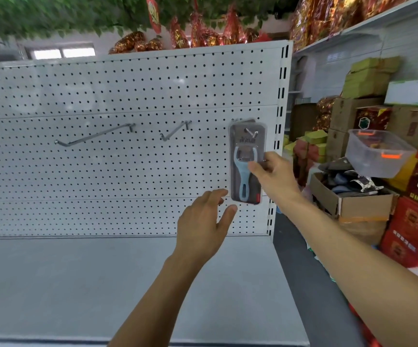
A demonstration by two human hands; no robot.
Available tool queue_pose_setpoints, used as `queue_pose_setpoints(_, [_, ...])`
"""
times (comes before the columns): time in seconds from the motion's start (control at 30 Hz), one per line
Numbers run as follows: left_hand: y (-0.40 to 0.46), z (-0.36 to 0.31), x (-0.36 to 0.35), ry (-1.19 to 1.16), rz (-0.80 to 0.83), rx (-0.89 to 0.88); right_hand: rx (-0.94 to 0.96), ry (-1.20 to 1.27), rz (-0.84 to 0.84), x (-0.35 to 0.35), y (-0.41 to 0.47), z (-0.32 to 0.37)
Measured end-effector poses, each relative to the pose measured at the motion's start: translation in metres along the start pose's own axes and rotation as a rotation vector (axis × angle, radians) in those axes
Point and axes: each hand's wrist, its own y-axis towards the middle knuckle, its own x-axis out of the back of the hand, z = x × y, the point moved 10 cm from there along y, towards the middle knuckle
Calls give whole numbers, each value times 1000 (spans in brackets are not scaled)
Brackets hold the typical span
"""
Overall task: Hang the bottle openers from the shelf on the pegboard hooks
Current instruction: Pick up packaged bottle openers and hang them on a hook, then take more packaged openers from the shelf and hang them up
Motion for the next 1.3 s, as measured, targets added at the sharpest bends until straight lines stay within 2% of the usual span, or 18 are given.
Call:
queue_pose_setpoints(0.17, [-18, 10, -12, 23, 8, 2, -123, -214, 73, -5, -40, -58])
queue_pose_setpoints(0.43, [-80, 33, -24, 88, 28, 53, 152, -417, 255, -42, -143, -62])
queue_pose_setpoints(0.77, [-183, 107, -2, 58, 38, 253, 237, -411, 449, -123, -231, -56])
queue_pose_setpoints(1.0, [-252, 194, 49, 65, 33, 497, 221, -366, 622, -230, -283, -46])
queue_pose_setpoints(1.3, [-329, 355, 169, 157, 75, 674, 229, -296, 806, -431, -358, 10])
